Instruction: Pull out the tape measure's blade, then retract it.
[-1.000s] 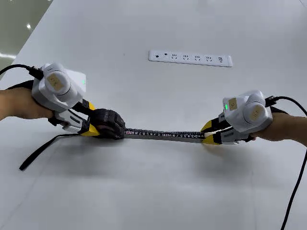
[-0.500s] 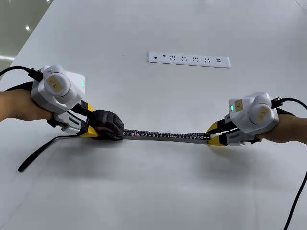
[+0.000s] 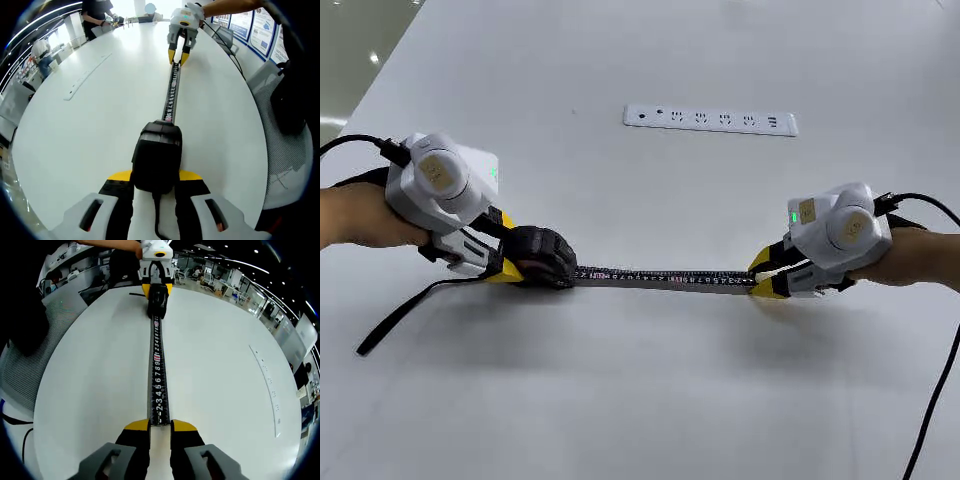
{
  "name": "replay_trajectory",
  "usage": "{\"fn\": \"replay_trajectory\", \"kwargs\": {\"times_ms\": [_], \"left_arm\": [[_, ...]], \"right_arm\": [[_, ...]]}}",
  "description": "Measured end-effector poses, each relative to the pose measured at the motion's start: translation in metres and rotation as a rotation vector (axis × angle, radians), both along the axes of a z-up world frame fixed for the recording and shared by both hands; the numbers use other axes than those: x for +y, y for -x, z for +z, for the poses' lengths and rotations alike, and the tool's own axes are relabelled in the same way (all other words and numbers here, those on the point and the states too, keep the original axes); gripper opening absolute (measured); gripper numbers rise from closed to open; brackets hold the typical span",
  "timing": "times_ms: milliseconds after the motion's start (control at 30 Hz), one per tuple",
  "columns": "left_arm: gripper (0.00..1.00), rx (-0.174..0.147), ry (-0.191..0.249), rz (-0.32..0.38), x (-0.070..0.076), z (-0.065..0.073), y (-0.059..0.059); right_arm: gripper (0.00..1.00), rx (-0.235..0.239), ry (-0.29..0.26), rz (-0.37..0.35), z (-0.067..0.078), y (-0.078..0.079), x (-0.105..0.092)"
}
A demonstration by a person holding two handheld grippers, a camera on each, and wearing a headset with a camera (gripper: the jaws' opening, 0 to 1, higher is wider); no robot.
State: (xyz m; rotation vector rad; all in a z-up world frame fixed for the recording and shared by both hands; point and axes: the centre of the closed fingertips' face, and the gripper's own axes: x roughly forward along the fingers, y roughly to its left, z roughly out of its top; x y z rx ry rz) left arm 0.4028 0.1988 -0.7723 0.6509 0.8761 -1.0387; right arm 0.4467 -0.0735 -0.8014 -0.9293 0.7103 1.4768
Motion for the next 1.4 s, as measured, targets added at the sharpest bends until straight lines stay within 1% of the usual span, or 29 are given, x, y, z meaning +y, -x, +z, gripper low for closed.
{"fn": "replay_trajectory", "kwargs": {"times_ms": [100,133,167,200,233,333,367,400,433,600,667,700,733,800,833,900,967,1033,1067,1100,1133,1167,1300,1400], "left_arm": [[0.27,0.004,-0.006,-0.008,0.0,-0.001,-0.001],[0.27,0.005,-0.013,-0.013,0.0,-0.001,0.0],[0.27,0.003,-0.02,-0.02,0.0,-0.002,-0.002],[0.27,0.0,-0.028,-0.025,0.0,-0.002,0.0],[0.27,-0.001,-0.034,-0.028,0.0,-0.003,-0.002],[0.28,-0.005,-0.041,-0.028,0.001,-0.004,-0.001],[0.28,-0.006,-0.042,-0.027,0.001,-0.004,-0.002],[0.28,-0.008,-0.045,-0.027,0.002,-0.004,-0.001],[0.28,-0.008,-0.048,-0.027,0.002,-0.004,-0.002],[0.29,-0.01,-0.067,-0.021,0.005,-0.006,-0.001],[0.31,-0.01,-0.067,-0.018,0.006,-0.006,0.0],[0.32,-0.01,-0.068,-0.016,0.006,-0.006,-0.002],[0.33,-0.011,-0.068,-0.012,0.007,-0.006,-0.001],[0.38,-0.013,-0.066,-0.003,0.008,-0.005,-0.001],[0.4,-0.014,-0.067,-0.002,0.008,-0.005,-0.003],[0.41,-0.006,-0.067,0.003,0.009,-0.005,-0.001],[0.42,-0.005,-0.065,0.007,0.009,-0.005,0.0],[0.45,-0.002,-0.064,0.015,0.009,-0.004,0.002],[0.47,0.0,-0.061,0.021,0.01,-0.003,0.004],[0.48,0.001,-0.06,0.023,0.01,-0.003,0.003],[0.49,0.001,-0.06,0.027,0.011,-0.003,0.006],[0.5,0.001,-0.06,0.03,0.011,-0.002,0.005],[0.51,0.008,-0.048,0.049,0.011,0.001,0.01],[0.53,0.006,-0.043,0.062,0.013,0.003,0.013]], "right_arm": [[0.12,0.0,-0.001,-0.003,0.0,0.0,-0.001],[0.12,0.0,-0.002,-0.004,0.0,-0.001,-0.001],[0.12,0.001,-0.002,-0.004,0.0,-0.001,-0.001],[0.12,0.0,-0.003,-0.003,0.0,-0.001,0.0],[0.12,0.0,-0.003,-0.005,0.001,-0.001,0.0],[0.12,-0.004,-0.005,-0.002,0.001,-0.001,0.0],[0.13,-0.003,-0.006,-0.004,0.001,-0.001,0.0],[0.13,-0.006,-0.008,0.01,0.001,0.0,0.001],[0.13,-0.012,-0.005,0.015,0.001,0.0,0.001],[0.15,-0.021,-0.005,0.012,0.002,-0.002,0.001],[0.16,-0.033,0.012,0.015,0.0,-0.003,-0.003],[0.16,-0.033,0.012,0.013,0.001,-0.003,-0.004],[0.16,-0.033,0.011,0.005,0.001,-0.004,-0.006],[0.17,-0.033,0.005,-0.013,0.003,-0.005,-0.008],[0.18,-0.035,0.005,-0.017,0.004,-0.006,-0.009],[0.19,-0.036,0.002,-0.024,0.005,-0.006,-0.01],[0.2,-0.041,0.0,-0.029,0.006,-0.007,-0.012],[0.23,-0.041,-0.002,-0.034,0.007,-0.006,-0.013],[0.24,-0.044,-0.003,-0.034,0.007,-0.006,-0.014],[0.25,-0.045,-0.003,-0.036,0.008,-0.006,-0.014],[0.26,-0.046,-0.006,-0.039,0.009,-0.006,-0.015],[0.27,-0.046,-0.008,-0.043,0.01,-0.005,-0.015],[0.29,-0.054,-0.011,-0.053,0.013,-0.003,-0.017],[0.33,-0.061,-0.009,-0.064,0.015,-0.001,-0.02]]}}
